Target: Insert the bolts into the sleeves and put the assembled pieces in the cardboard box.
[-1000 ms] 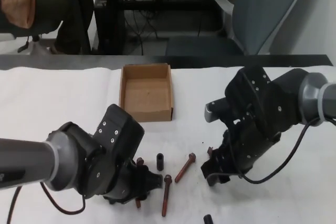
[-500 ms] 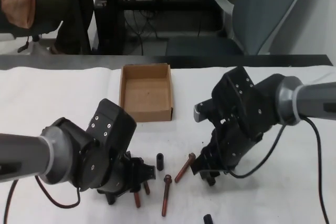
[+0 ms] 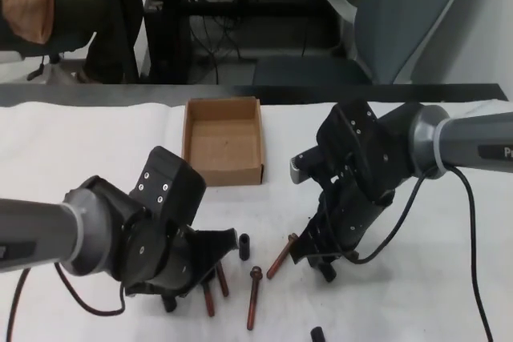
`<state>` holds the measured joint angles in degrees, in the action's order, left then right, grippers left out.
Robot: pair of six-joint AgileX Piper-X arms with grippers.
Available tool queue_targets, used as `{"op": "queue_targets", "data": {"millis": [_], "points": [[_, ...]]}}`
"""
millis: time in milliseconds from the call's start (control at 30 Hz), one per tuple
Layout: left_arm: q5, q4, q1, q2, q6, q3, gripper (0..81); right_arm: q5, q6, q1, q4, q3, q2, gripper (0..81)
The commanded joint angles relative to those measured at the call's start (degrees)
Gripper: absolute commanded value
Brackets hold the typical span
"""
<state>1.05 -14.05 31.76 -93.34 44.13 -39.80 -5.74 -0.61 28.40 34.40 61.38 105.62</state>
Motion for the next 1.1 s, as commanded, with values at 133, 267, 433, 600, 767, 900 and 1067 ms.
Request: {"op": "queue_targets", "data": {"millis": [133,267,433,600,767,900,1067], "points": [[-5.3,0.3,0.0,-5.2,1.8,-0.8,36.8,-2.8,-1.1,0.2,3.6,-0.7,2.3,0.0],[-2.9,-5.0,0.0,-5.3,2.7,-2.3,30.5,-3.6,-2.6,0.2,4.6,-0.7,1.7,0.0],[-1.5,-12.2,-0.2,-5.3,0.2,-2.7,1.8,-3.6,-2.9,0.2,2.3,-0.7,0.4,0.0],[-1.7,-10.0,-0.4,-4.7,-5.6,-2.7,1.8,-3.6,-2.9,0.2,0.5,-0.7,-1.0,0.0],[-0.6,-5.1,-0.4,2.7,-11.7,-2.7,1.8,-3.9,-2.9,0.2,-2.4,-1.9,-6.2,0.0],[2.3,0.5,0.1,13.5,-18.2,-0.4,1.8,-6.5,-2.9,0.4,-5.4,-5.7,-14.8,0.0],[1.1,22.8,0.4,30.7,-27.9,7.6,1.8,-7.9,-2.7,2.4,-16.6,-16.5,-31.0,0.0]]}}
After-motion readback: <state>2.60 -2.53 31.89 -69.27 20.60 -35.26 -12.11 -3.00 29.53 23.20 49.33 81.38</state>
